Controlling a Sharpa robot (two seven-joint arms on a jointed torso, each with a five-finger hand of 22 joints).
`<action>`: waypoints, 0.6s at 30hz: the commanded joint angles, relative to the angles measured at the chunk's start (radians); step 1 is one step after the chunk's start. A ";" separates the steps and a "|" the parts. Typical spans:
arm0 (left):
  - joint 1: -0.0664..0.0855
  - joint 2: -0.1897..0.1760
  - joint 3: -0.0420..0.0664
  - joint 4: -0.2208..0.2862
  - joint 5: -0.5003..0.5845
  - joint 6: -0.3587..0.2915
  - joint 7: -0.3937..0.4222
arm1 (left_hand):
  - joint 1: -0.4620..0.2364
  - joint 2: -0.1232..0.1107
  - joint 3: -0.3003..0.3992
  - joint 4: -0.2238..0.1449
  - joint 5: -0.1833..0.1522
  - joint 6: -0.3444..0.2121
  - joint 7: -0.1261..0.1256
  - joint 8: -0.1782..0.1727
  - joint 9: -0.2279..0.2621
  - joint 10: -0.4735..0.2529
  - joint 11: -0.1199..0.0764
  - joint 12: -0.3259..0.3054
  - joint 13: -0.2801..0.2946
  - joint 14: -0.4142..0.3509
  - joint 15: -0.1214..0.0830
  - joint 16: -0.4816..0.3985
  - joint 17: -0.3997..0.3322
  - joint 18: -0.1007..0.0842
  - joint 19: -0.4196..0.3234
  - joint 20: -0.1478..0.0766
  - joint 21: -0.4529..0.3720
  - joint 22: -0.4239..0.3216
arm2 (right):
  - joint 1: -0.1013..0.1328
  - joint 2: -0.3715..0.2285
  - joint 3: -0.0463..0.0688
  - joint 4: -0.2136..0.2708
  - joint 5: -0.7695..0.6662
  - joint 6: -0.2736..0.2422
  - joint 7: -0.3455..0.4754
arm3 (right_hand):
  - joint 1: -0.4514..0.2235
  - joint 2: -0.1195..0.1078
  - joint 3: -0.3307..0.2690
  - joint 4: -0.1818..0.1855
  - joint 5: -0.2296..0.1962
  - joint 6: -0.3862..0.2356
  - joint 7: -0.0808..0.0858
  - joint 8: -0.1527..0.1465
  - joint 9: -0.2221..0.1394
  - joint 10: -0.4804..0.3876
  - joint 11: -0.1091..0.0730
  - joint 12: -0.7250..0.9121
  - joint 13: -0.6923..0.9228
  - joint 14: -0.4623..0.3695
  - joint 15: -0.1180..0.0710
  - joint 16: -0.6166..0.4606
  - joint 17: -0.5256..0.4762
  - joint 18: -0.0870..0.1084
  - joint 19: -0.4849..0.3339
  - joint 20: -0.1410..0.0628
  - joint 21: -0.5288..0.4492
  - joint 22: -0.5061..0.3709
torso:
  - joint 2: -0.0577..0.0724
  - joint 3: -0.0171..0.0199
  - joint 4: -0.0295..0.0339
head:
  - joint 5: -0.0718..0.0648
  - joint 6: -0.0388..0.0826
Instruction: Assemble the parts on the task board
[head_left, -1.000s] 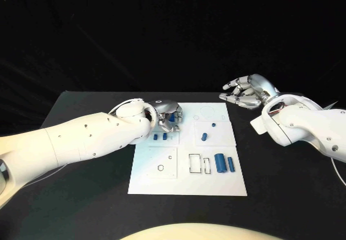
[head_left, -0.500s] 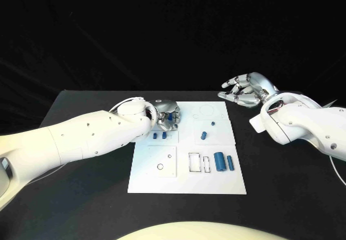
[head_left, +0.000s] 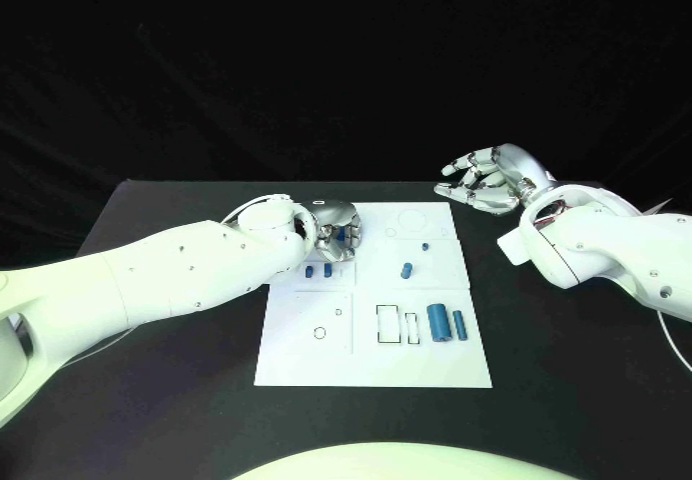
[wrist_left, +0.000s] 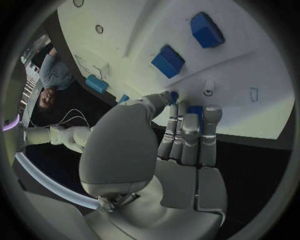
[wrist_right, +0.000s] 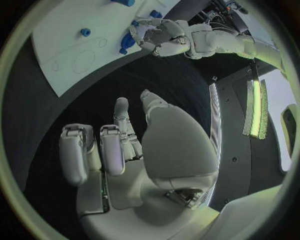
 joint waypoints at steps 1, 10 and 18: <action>0.000 0.005 0.000 -0.002 0.001 0.005 0.011 | 0.010 -0.001 0.010 -0.001 0.001 0.008 -0.003 -0.008 -0.003 0.012 0.000 -0.008 -0.003 0.010 -0.002 0.007 0.004 -0.020 0.010 0.000 0.007 0.007 | 0.000 0.001 0.000 0.002 -0.006 0.003 0.013 | -0.003 -0.006 0.007 -0.001 0.005 0.001 0.002 0.006 -0.001 -0.002 0.001 -0.004 -0.002 0.052 -0.006 -0.004 0.046 0.012 0.057 -0.009 -0.005 0.194 | 0.000 0.0006 0.0010 | -0.001 -0.002; 0.000 0.008 -0.002 -0.007 0.004 0.028 0.009 | 0.010 0.001 0.019 -0.007 0.001 0.018 -0.005 -0.015 -0.009 0.029 -0.004 -0.014 -0.012 0.022 -0.005 0.020 0.015 -0.023 0.022 -0.002 0.021 0.023 | 0.000 0.002 0.000 0.001 -0.005 0.005 0.013 | -0.004 -0.005 0.008 -0.001 0.005 0.003 0.002 0.007 -0.001 -0.001 0.000 -0.005 -0.004 0.052 -0.006 -0.005 0.046 0.012 0.057 -0.009 -0.006 0.193 | -0.001 0.0011 0.0027 | -0.003 -0.006; 0.000 0.007 -0.004 -0.012 0.004 0.033 0.007 | 0.027 0.019 0.039 -0.035 0.001 0.054 -0.011 -0.022 -0.016 0.079 -0.019 -0.019 -0.023 0.056 -0.018 0.049 0.045 -0.029 0.047 -0.014 0.050 0.056 | 0.000 0.003 0.000 0.000 -0.005 0.005 0.013 | -0.005 -0.005 0.008 -0.001 0.005 0.005 0.001 0.009 -0.001 0.001 0.000 -0.006 -0.006 0.052 -0.006 -0.005 0.046 0.012 0.057 -0.009 -0.005 0.193 | -0.001 0.0005 0.0006 | -0.002 -0.007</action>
